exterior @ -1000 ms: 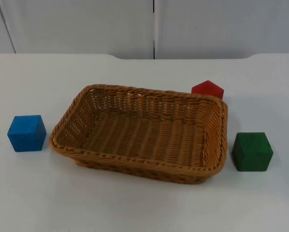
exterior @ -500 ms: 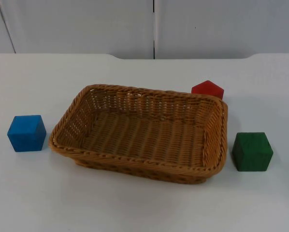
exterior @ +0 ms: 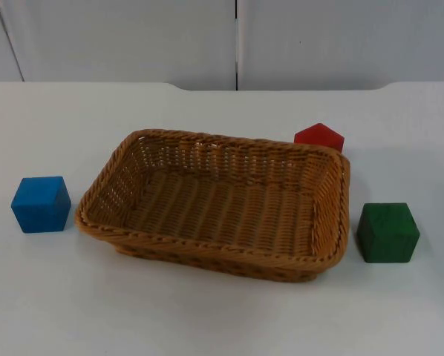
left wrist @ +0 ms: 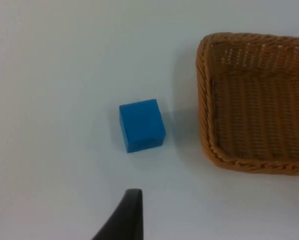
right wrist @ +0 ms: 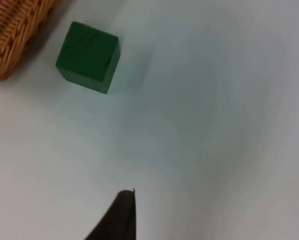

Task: Pick up one cube with each hand and place exactly two cubes into the same basket, leaving the remaining cube outside.

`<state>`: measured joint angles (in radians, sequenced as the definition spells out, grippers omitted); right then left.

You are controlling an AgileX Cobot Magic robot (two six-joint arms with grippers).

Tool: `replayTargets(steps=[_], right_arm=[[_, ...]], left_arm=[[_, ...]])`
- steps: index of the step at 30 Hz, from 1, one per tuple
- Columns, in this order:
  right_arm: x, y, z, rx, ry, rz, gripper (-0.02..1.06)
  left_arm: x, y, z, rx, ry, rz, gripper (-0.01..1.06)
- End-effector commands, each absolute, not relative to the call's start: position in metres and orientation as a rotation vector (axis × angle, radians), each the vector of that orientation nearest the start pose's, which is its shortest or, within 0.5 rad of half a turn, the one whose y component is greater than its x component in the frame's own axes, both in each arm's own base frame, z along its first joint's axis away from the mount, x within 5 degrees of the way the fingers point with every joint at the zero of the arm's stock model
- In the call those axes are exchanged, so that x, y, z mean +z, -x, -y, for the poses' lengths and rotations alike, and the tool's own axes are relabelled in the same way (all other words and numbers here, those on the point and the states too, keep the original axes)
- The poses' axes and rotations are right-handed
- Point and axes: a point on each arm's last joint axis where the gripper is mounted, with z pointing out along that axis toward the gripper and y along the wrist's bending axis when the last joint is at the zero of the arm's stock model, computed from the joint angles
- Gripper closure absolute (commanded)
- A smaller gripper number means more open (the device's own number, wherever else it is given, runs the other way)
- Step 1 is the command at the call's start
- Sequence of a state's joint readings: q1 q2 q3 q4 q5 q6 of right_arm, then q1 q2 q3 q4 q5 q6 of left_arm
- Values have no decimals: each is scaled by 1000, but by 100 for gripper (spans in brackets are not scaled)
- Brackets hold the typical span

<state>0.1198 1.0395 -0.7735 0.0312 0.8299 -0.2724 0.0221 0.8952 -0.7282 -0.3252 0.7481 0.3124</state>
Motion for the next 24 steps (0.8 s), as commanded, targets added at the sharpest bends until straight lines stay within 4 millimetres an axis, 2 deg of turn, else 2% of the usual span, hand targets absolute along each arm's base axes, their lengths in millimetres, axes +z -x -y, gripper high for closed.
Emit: replayTargets(steps=[1,5,8,14,18,24], right_arm=[[290,-196,-24,-32,507,-2515,1],[286,-206,-26,-49,588,-2522,1],[276,-215,-28,-32,646,-2550,1],[260,-233,-35,39,694,-2588,1],[256,-246,-37,54,700,-2607,1],[247,-263,-41,75,752,-2622,1]], left_arm=[[305,-177,15,-198,-187,-2328,0],[300,-188,14,-161,-234,-2323,0],[295,-197,14,-159,-244,-2348,0],[297,-213,14,-155,-265,-2365,0],[298,-223,14,-163,-275,-2388,0],[287,-243,14,-162,-363,-2459,0]])
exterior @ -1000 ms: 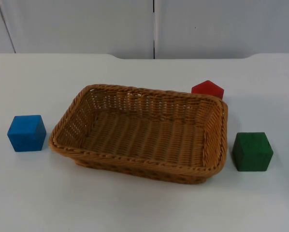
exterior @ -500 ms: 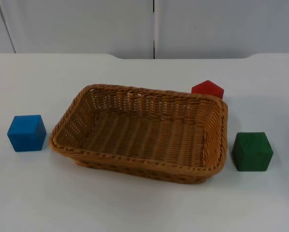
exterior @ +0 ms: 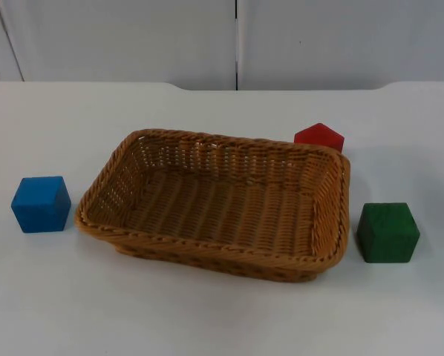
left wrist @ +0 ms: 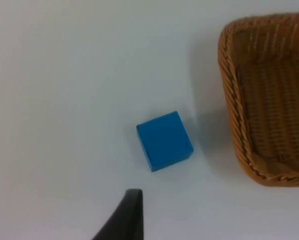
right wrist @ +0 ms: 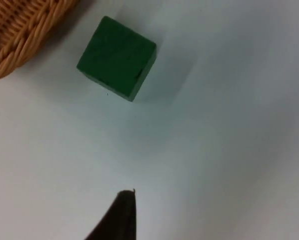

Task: Pick up one cube with each hand and place exactly two cubes into the same basket, leaving the remaining cube outside.

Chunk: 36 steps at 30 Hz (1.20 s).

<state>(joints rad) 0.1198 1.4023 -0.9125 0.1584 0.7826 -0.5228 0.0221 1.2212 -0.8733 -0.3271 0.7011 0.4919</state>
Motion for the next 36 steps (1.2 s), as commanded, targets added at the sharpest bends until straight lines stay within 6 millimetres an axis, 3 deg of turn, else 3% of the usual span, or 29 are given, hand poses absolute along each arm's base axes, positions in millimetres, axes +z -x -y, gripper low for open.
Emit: replayTargets(steps=[1,11,20,27,36], right_arm=[[246,-267,-42,75,756,-2626,1],[236,-281,-49,152,846,-2600,1],[215,-291,-71,165,1092,-2511,1],[196,-296,-92,133,1326,-2400,1],[170,-307,-94,129,1347,-2409,1]], left_arm=[[283,-247,14,-166,-381,-2479,0],[269,-277,13,-144,-516,-2519,0],[258,-303,12,-95,-698,-2506,0],[243,-310,9,2,-909,-2480,0],[225,-323,4,95,-1016,-2459,0]])
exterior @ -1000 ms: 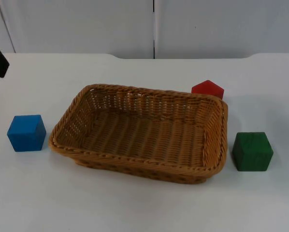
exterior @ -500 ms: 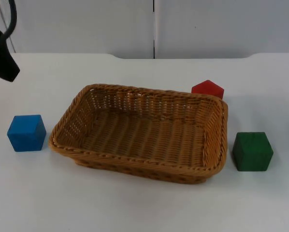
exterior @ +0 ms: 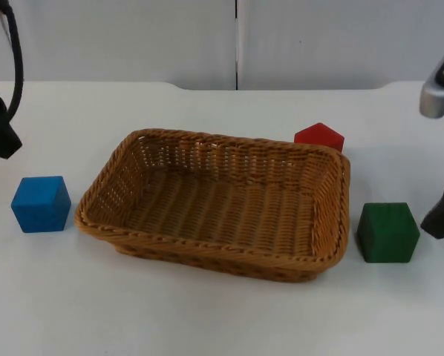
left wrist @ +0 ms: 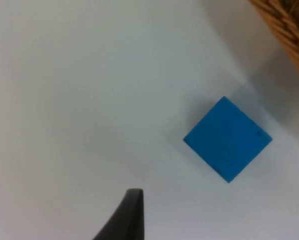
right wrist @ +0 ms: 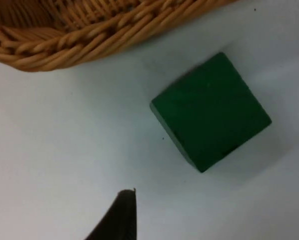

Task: Pick up one cube with each hand and place exactly two cubes into the same basket, leaving the remaining cube outside.

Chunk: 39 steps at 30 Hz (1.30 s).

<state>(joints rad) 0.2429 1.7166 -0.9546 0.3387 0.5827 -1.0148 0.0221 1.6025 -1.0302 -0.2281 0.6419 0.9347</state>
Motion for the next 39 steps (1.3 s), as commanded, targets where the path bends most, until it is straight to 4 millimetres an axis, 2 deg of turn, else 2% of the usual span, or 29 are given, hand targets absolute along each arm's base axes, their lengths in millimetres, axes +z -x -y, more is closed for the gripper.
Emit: replayTargets(steps=[1,6,11,16,21,24,35,39], right_arm=[[166,-308,-94,133,1354,-2418,1],[151,-311,-95,141,1362,-2452,1],[149,-315,-95,117,1345,-2436,1],[147,-317,-95,102,1352,-2422,1],[132,-318,-97,129,1428,-2402,1],[123,-322,-99,146,1395,-2402,1],[108,-326,-104,186,1450,-2327,1],[107,-325,-109,191,1506,-2273,1]], left_arm=[[222,-325,3,114,-1040,-2451,0],[205,-333,1,162,-1216,-2402,0],[192,-339,1,190,-1323,-2362,0],[180,-345,0,215,-1375,-2334,0],[168,-348,-1,222,-1451,-2314,0],[158,-351,-1,227,-1512,-2296,0],[136,-360,-3,280,-1601,-2237,0],[116,-361,-3,261,-1699,-2223,0]])
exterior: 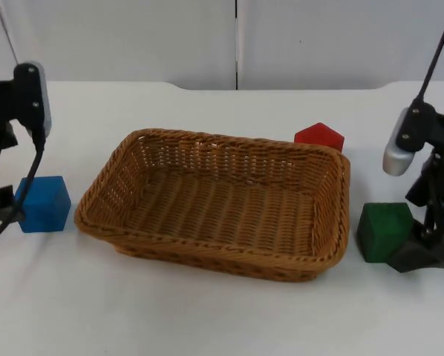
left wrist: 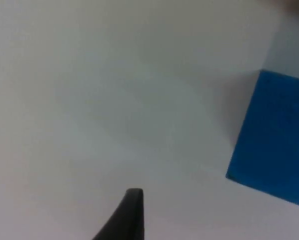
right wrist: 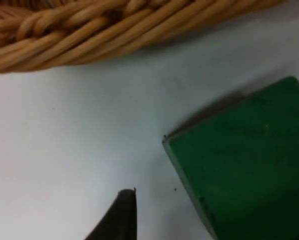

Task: Pick up one cube with each hand and place exactly two cubes into the same basket, leaving the remaining cube outside.

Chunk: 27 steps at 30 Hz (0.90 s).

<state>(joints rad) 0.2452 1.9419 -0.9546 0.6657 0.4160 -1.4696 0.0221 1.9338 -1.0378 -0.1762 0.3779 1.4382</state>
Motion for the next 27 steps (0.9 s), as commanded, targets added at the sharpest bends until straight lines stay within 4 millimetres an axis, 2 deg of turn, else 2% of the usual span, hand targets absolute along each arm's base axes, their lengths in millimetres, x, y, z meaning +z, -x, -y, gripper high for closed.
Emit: replayTargets(steps=[1,3,13,17,27], right_arm=[[107,-325,-109,191,1506,-2273,1],[104,-326,-109,192,1519,-2269,1],[94,-328,-110,183,1523,-2254,1],[90,-330,-109,177,1508,-2261,1],[89,-329,-110,171,1545,-2238,1]], left_arm=[[116,-361,-3,261,-1699,-2223,0],[109,-361,-3,249,-1738,-2218,0],[96,-366,-4,293,-1734,-2195,0],[90,-367,-4,296,-1786,-2171,0],[79,-365,-3,279,-1865,-2143,0]])
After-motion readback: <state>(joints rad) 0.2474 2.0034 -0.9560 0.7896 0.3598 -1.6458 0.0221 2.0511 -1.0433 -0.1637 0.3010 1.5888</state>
